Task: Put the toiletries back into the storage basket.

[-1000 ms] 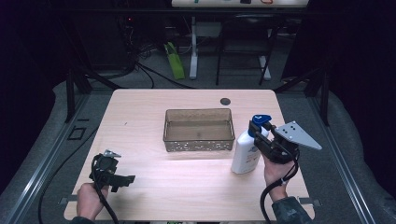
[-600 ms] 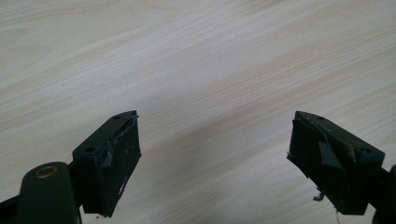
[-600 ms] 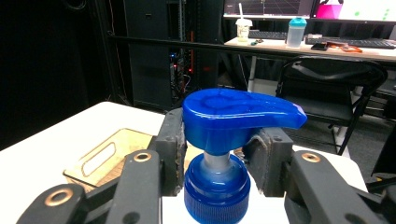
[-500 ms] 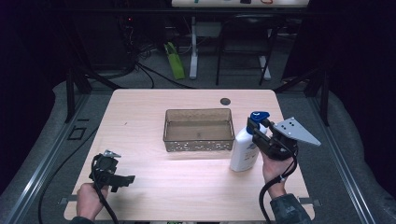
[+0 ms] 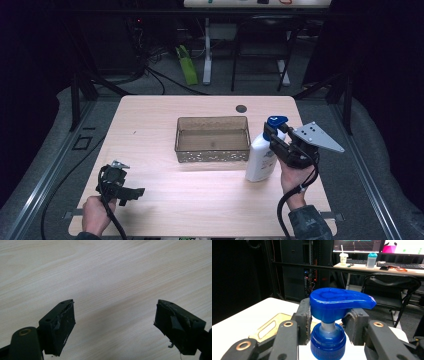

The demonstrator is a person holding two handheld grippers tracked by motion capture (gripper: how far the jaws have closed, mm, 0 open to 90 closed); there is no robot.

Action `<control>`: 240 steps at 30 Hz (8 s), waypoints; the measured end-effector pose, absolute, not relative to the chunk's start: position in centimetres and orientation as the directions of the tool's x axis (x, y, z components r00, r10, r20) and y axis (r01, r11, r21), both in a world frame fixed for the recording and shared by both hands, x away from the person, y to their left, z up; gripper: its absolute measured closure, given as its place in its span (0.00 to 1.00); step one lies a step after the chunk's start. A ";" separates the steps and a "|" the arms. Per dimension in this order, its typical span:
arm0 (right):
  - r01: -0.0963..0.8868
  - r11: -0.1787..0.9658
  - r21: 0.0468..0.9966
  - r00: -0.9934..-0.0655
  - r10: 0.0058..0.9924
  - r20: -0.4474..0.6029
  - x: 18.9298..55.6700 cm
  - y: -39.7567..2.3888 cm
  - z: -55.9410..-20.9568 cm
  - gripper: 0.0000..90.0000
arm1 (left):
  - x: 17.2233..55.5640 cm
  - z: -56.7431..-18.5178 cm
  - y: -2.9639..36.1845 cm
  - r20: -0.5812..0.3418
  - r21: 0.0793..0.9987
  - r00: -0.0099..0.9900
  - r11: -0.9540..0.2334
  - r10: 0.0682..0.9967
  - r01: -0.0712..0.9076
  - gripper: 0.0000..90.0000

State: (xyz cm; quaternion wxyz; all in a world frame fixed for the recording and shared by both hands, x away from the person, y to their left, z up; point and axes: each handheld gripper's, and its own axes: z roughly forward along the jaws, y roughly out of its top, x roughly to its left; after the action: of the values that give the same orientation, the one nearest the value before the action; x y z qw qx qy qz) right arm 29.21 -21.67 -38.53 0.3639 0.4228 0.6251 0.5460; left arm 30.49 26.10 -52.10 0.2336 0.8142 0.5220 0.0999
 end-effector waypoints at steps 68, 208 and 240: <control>0.068 0.062 0.996 -0.437 0.899 -0.026 30.3 -19.5 -32.6 0.66 | 30.7 -52.3 26.0 -0.092 0.468 0.447 -0.358 0.890 0.808 0.18; 0.232 0.004 0.973 -0.316 0.946 0.071 39.7 -13.2 -39.0 0.66 | 30.9 -52.9 25.9 -0.116 0.440 0.478 -0.386 0.871 0.811 0.18; 0.252 0.012 0.968 -0.373 0.924 0.086 39.1 -15.4 -40.0 0.56 | 30.9 -52.9 25.4 -0.108 0.432 0.493 -0.405 0.863 0.805 0.18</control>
State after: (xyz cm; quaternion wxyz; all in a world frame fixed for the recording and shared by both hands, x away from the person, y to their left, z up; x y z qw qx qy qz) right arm 39.12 -15.42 -39.96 0.3169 0.4617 0.6368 0.5300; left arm 30.90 25.43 -52.94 0.2191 0.8357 0.4993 0.0663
